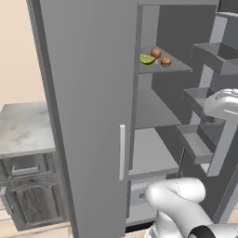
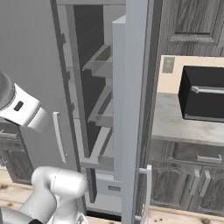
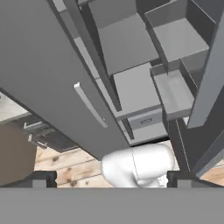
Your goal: Take the tangerine and lemon wedge from the second highest rack and move them to the highest rack where the steak and peach are located, to maximize freezer space. Close the freezer door after rearranging.
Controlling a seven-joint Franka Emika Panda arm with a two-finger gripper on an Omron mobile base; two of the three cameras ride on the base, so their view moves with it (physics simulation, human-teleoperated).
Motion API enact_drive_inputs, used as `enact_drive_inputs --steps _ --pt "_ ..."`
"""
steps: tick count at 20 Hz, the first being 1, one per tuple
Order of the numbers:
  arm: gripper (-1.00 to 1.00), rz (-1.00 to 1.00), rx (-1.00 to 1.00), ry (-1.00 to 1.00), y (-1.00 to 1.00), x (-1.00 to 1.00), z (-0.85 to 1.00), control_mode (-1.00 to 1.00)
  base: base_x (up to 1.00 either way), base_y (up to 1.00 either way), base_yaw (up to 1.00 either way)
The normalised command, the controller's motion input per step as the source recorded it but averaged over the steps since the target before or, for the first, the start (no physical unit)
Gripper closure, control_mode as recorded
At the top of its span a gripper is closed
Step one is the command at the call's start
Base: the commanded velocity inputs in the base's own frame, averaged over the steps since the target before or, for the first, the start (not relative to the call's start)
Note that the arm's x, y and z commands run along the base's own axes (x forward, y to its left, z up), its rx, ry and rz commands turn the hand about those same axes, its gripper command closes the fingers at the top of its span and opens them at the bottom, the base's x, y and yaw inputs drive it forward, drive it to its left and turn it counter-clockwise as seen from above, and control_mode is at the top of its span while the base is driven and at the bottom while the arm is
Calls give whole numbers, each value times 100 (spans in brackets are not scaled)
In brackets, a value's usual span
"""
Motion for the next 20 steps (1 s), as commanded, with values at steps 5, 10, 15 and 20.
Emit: enact_drive_inputs --steps 5,10,15,20 --pt "-100 0 0 0 0 0 0 100 -87 1 -3" --pt "-100 -3 1 0 -17 -4 0 -100 -24 0 -1" --pt "-100 -4 13 -7 -96 1 2 -100 0 0 0" --pt "-100 -4 15 -12 -100 22 6 -100 0 0 0"
